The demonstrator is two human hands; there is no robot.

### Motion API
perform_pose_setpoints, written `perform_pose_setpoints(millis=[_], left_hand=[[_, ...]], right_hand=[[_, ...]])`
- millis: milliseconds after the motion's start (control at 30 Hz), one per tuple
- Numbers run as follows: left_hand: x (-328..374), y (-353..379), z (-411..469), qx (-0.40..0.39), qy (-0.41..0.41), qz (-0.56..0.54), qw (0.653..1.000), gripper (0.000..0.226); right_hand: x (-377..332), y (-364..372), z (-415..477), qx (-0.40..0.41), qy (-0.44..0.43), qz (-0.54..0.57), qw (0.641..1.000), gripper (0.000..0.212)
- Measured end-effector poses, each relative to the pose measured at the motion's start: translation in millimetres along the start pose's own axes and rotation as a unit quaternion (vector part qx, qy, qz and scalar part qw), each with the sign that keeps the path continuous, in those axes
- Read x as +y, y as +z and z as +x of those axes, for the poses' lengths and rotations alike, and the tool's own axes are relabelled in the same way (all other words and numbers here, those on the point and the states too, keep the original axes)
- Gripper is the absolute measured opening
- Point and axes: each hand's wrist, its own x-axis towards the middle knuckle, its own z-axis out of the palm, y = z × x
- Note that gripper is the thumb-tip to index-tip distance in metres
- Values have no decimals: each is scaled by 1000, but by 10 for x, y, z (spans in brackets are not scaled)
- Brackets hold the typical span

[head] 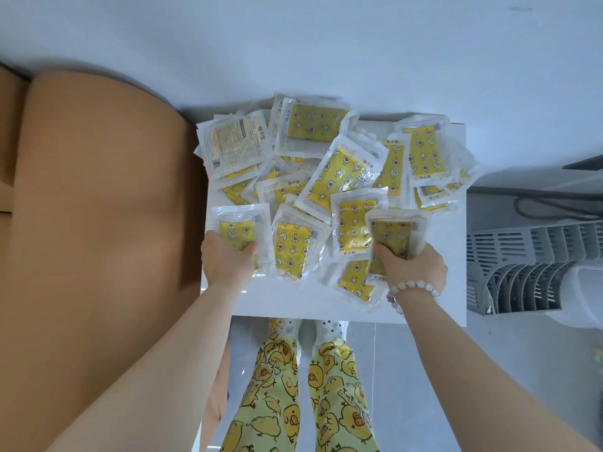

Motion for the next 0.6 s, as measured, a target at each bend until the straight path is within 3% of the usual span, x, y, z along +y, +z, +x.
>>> perform_pose_setpoints(millis=[200,367,600], left_hand=[[-56,-129,-130,-44,0,-152,987,36],[-80,87,-319,-121,25,-92,988,47],[36,384,-400,-93,95,-17,991,60]], right_hand=[[231,-263,10,-37,120,162,979,45],[217,-290,-52,-91,112,202,969,36],[92,-200,-13,-123,106,241,957,27]])
